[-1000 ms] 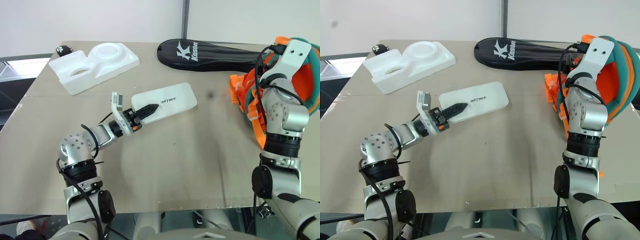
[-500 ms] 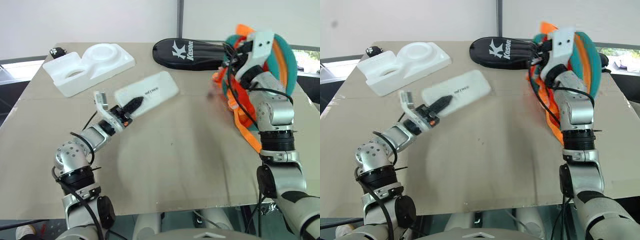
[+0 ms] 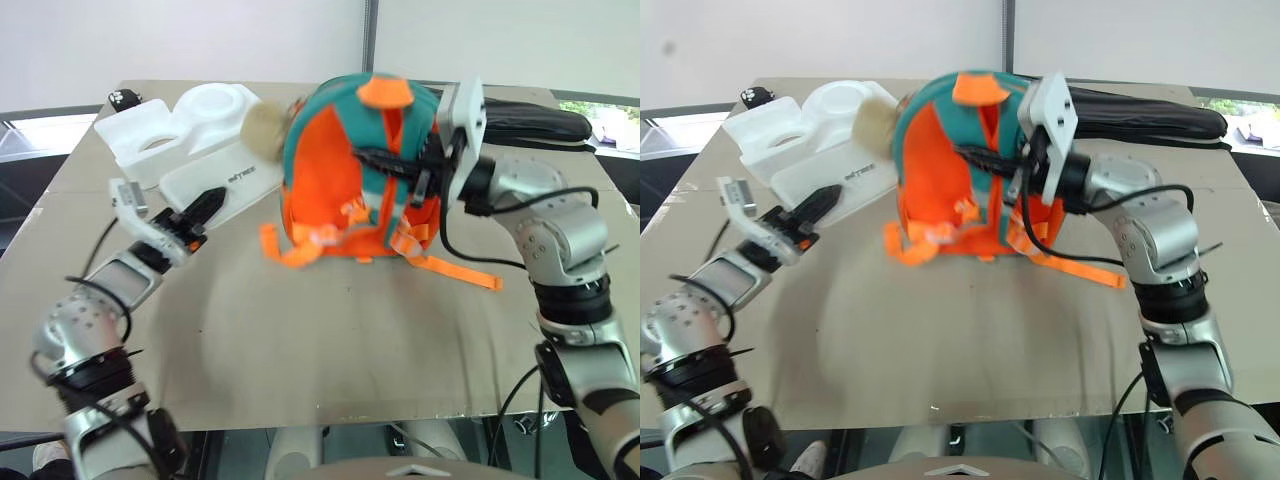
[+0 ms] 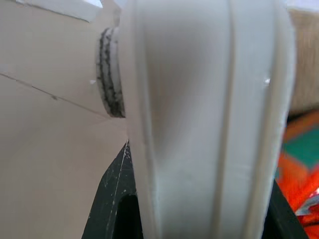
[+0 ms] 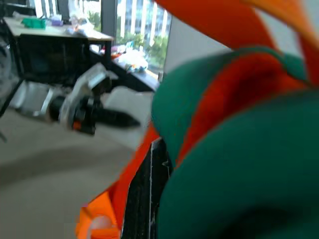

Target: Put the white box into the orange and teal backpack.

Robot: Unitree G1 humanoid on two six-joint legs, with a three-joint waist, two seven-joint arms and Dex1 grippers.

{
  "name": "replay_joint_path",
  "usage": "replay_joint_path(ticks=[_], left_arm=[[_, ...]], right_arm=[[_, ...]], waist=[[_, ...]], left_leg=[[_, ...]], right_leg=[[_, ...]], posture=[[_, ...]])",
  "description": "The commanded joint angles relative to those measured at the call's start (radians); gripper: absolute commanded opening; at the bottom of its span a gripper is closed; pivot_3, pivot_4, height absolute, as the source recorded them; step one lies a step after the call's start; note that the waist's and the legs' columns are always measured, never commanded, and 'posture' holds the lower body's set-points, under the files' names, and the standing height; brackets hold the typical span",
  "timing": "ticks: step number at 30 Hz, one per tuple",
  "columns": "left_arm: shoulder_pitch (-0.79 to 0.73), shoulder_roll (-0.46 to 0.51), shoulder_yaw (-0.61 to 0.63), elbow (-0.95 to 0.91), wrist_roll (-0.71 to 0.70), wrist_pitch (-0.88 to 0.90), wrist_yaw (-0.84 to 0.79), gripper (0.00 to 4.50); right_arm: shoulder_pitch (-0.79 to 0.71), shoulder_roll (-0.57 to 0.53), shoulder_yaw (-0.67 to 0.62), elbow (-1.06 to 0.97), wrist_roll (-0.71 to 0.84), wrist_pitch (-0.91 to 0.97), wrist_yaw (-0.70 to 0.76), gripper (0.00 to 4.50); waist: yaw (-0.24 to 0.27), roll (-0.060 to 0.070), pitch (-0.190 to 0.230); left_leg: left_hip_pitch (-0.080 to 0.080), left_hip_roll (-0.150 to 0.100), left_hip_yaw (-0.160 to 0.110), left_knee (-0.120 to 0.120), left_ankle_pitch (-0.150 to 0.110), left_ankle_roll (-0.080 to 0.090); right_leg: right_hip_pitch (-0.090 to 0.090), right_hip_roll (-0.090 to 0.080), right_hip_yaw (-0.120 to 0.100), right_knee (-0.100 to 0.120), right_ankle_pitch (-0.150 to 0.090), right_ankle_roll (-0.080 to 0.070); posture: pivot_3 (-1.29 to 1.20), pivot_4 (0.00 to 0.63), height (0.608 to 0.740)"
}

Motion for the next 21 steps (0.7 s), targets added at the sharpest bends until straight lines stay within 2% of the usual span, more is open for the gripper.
replay_joint_path(ticks=[1,4,8,11,15,18,21], left_arm=[[-0.010,0.090,0.052,-0.099,-0.035,-0.077,-0.148,1.06],[-0.023,0.168,0.098,-0.087,-0.166,-0.023,-0.293,1.06],[0.024,0.266,0.087,-0.127,-0.211,0.023,-0.429,1.06],[0.087,0.294,0.092,-0.158,-0.262,0.072,-0.477,1.06],[0.176,0.320,0.096,-0.179,-0.220,0.053,-0.539,1.06],[0.170,0.320,0.104,-0.139,-0.202,0.016,-0.525,1.06],[0.228,0.363,0.088,-0.141,-0.171,0.027,-0.600,1.06]], right_arm=[[0.005,-0.030,-0.060,-0.073,0.047,0.014,0.018,0.02],[0.028,-0.059,-0.076,-0.073,0.068,0.022,0.040,0.02],[0.032,-0.064,-0.086,-0.054,0.067,0.019,0.027,0.02],[0.033,-0.052,-0.090,-0.040,0.066,0.013,0.015,0.02],[0.045,-0.046,-0.089,-0.034,0.062,0.005,0.015,0.02],[0.057,-0.049,-0.088,-0.037,0.063,0.001,0.023,0.02],[0.066,-0.053,-0.093,-0.039,0.069,0.004,0.023,0.02]], waist=[[0.007,0.000,0.001],[0.012,0.000,0.001],[0.011,-0.001,0.001],[0.010,0.000,0.001],[0.010,0.000,0.001],[0.014,0.000,0.001],[0.013,-0.001,0.001]], left_leg=[[0.000,0.000,0.000,0.000,0.000,0.000],[0.002,0.001,-0.001,0.001,0.000,0.000],[0.002,0.001,0.000,0.002,0.000,0.000],[0.002,0.001,0.001,0.002,0.000,0.000],[0.002,0.002,0.000,0.001,0.000,0.000],[0.002,0.002,0.000,0.001,0.000,0.000],[0.002,0.002,0.000,0.002,0.000,0.000]], right_leg=[[0.000,0.000,0.000,0.000,0.000,0.000],[0.000,0.002,0.000,0.001,0.000,0.000],[0.001,0.002,0.000,0.001,0.000,0.000],[0.001,0.002,0.001,0.001,0.000,0.000],[0.001,0.002,0.000,0.001,0.000,0.000],[0.001,0.002,0.000,0.001,0.000,0.000],[0.001,0.002,0.000,0.001,0.000,0.000]], posture=[[0.00,0.150,0.740],[0.00,0.150,0.740],[0.00,0.150,0.740],[0.00,0.150,0.740],[0.00,0.150,0.740],[0.00,0.150,0.740],[0.00,0.150,0.740]])
